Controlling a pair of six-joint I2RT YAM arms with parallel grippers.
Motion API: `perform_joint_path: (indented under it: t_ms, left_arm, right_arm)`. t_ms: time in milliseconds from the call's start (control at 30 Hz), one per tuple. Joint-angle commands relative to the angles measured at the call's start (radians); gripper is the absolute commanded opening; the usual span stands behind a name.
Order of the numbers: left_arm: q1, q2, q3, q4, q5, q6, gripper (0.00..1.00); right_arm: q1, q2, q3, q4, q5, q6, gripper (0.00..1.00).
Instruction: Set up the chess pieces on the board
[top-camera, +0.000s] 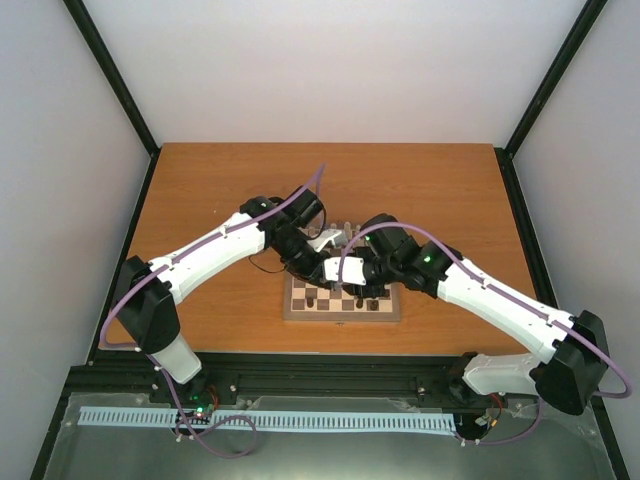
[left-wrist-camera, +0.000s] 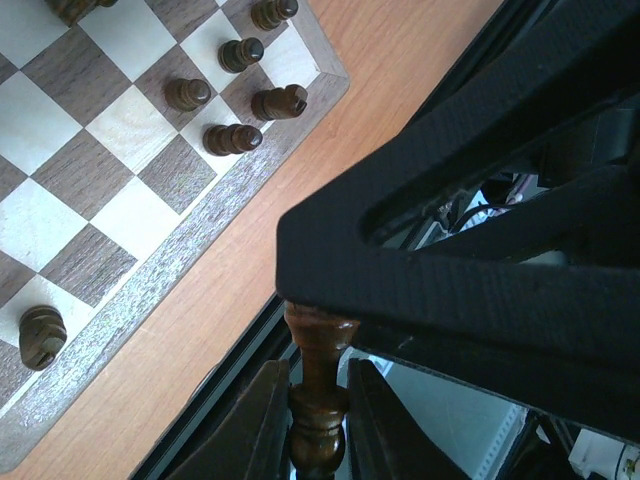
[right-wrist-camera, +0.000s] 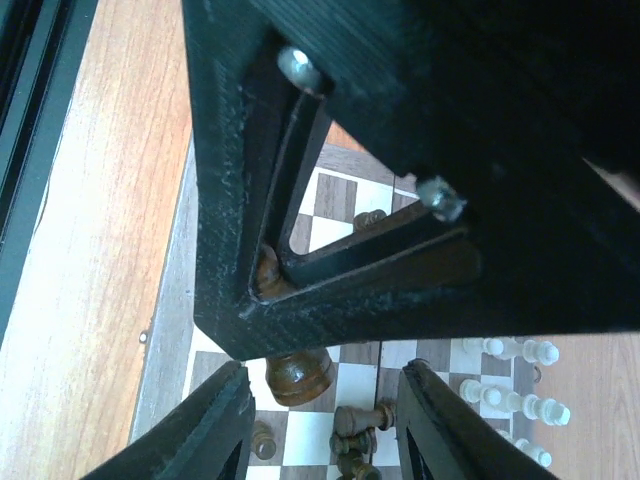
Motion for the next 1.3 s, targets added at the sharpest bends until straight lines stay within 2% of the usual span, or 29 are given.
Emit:
perform_joint_path:
  t_ms: [0,200,433,533,900,933,1000,1067,1167,1267]
  left_arm:
    - [-0.009,-0.036,0.018,0.01,0.062,0.021,0.13]
    - [-0.009,-0.053,-0.003,0.039,0.104,0.03,0.13]
    - [-0.009,-0.049,-0.004,0.052,0.132,0.033,0.13]
    - [-0.008,-0.051,-0.006,0.057,0.137,0.032,0.13]
    - [-0.009,-0.055,-0.011,0.082,0.162,0.032,0.13]
    - [-0.009,-0.057,-0.013,0.085,0.162,0.034,0.16]
    - [-0.009,-0.075,-0.016,0.092,0.139,0.037,0.29]
    - [-0.009,-0.116,-0.036,0.123,0.08,0.034,0.38]
    - [-0.009,-0.227,-0.106,0.235,-0.02,0.023,0.51]
    - [-0.009,-0.366,-0.208,0.426,-0.111,-0.001,0.53]
  right_arm:
    - [0.001,-0.021,-0.032,0.011,0.055,0.029,0.39]
    - [-0.034,-0.09,-0.059,-0.009,-0.126,0.04,0.41]
    - [-0.033,-0.113,-0.082,0.01,-0.162,0.055,0.4]
    - [-0.033,-0.114,-0.084,0.008,-0.159,0.053,0.37]
    - [-0.034,-0.125,-0.113,0.031,-0.138,0.067,0.18]
    - [-0.037,-0.126,-0.114,0.036,-0.138,0.072,0.16]
    - [-0.058,-0.128,-0.108,0.04,-0.165,0.093,0.14]
    - [-0.094,-0.129,-0.095,0.04,-0.204,0.117,0.12]
    - [-0.137,-0.118,-0.066,0.021,-0.259,0.154,0.12]
    - [-0.162,-0.104,-0.035,0.004,-0.315,0.204,0.11]
